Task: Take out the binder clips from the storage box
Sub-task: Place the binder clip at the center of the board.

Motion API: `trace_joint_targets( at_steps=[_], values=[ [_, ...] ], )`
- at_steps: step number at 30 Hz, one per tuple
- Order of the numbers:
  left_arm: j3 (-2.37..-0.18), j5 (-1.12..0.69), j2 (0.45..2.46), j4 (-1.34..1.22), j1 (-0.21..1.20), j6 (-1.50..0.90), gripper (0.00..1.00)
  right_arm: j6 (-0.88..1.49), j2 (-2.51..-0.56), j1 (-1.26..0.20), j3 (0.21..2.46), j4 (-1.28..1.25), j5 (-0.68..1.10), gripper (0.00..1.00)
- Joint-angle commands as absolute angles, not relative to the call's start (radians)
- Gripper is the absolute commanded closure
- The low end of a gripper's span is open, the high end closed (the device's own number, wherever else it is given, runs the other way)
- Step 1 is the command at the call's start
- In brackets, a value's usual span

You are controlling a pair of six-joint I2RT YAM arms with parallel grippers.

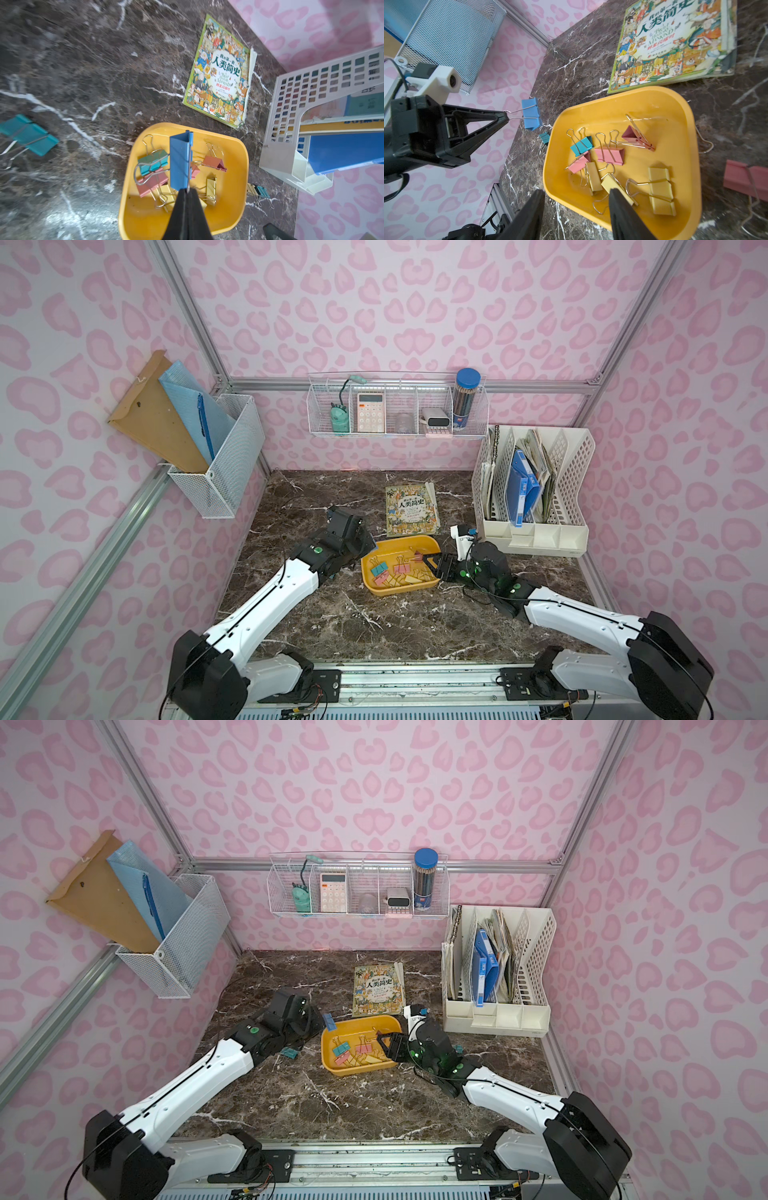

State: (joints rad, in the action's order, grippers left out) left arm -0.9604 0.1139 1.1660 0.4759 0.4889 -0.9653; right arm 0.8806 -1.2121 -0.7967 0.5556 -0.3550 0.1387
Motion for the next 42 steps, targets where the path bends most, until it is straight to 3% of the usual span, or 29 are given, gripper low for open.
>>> trace_joint_targets(
  at_steps=[1, 7, 12, 20, 42],
  values=[
    [-0.908, 0.254, 1.072, 0.488, 0.486, -1.037, 1.00, 0.839, -1.211, -0.823, 0.570, -0.407, 0.094, 0.46],
    [-0.853, 0.345, 0.990, 0.566, 0.474, -1.118, 1.00, 0.801, -1.234, -0.890, 0.596, -0.406, 0.018, 0.45],
    [-0.819, 0.313, 1.009, 0.600, 0.437, -1.211, 1.00, 0.824, -1.264, -0.897, 0.606, -0.398, 0.021, 0.45],
    [-0.799, 0.202, 1.128, 0.537, 0.387, -1.268, 1.00, 0.847, -1.264, -0.898, 0.595, -0.386, 0.012, 0.45],
    [-0.813, 0.183, 1.355, 0.476, 0.384, -1.301, 1.00, 0.870, -1.161, -0.842, 0.508, -0.358, -0.005, 0.45]
  ],
)
